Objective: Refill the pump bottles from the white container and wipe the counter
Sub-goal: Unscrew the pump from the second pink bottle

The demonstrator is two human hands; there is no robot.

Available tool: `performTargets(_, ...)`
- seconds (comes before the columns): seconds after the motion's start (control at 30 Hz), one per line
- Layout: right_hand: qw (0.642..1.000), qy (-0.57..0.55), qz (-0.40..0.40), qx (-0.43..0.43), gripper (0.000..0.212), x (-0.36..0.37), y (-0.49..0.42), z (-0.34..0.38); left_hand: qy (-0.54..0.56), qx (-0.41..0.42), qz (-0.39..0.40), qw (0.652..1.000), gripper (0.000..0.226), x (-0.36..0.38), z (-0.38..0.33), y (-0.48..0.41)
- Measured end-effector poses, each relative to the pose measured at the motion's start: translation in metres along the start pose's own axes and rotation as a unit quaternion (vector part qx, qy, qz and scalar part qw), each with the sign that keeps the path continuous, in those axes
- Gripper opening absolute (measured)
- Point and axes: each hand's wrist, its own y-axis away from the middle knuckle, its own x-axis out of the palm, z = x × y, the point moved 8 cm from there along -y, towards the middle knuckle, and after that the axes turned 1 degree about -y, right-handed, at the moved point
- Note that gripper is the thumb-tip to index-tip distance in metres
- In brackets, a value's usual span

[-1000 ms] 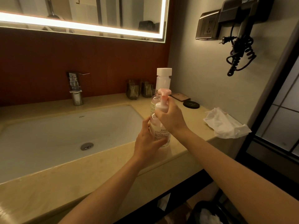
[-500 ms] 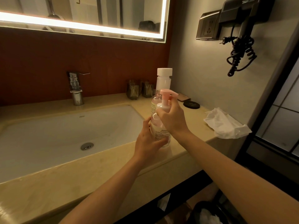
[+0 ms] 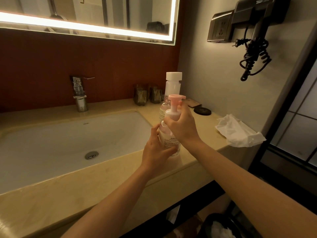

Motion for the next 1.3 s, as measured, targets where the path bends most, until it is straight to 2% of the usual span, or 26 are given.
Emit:
performTargets(0.1,0.998,0.051,-0.039,-0.014,0.064,-0.006,-0.001,-0.001,-0.005,-0.001,0.003,1.000,0.081,0.001,0.001,0.000)
performTargets(0.17,0.998,0.043,-0.042,-0.017,0.061,-0.008,-0.001,-0.001,-0.007,0.000,0.004,1.000,0.081,0.002,0.001,-0.001)
performTargets(0.43,0.999,-0.036,0.031,-0.002,0.060,0.002,0.003,0.002,0.003,-0.005,0.003,1.000,0.081,0.002,-0.001,0.000)
performTargets(0.53,0.999,0.037,-0.014,-0.016,0.067,-0.002,0.001,0.001,-0.003,-0.007,0.003,1.000,0.081,0.002,-0.001,0.001)
performTargets(0.6,0.997,0.064,-0.041,-0.023,0.065,-0.007,0.001,0.002,-0.005,-0.006,0.002,1.000,0.081,0.002,-0.002,0.001)
performTargets(0.87,0.999,-0.029,0.012,-0.022,0.058,-0.001,0.002,0.004,0.000,-0.009,0.002,1.000,0.081,0.001,-0.003,0.001)
performTargets(1.07,0.996,0.059,-0.052,-0.041,0.067,-0.009,0.001,0.003,-0.002,-0.014,0.001,1.000,0.083,0.001,-0.001,0.001)
performTargets(1.3,0.999,-0.021,-0.019,-0.044,0.061,-0.004,0.003,0.004,-0.004,-0.007,0.001,1.000,0.083,0.002,-0.002,0.001)
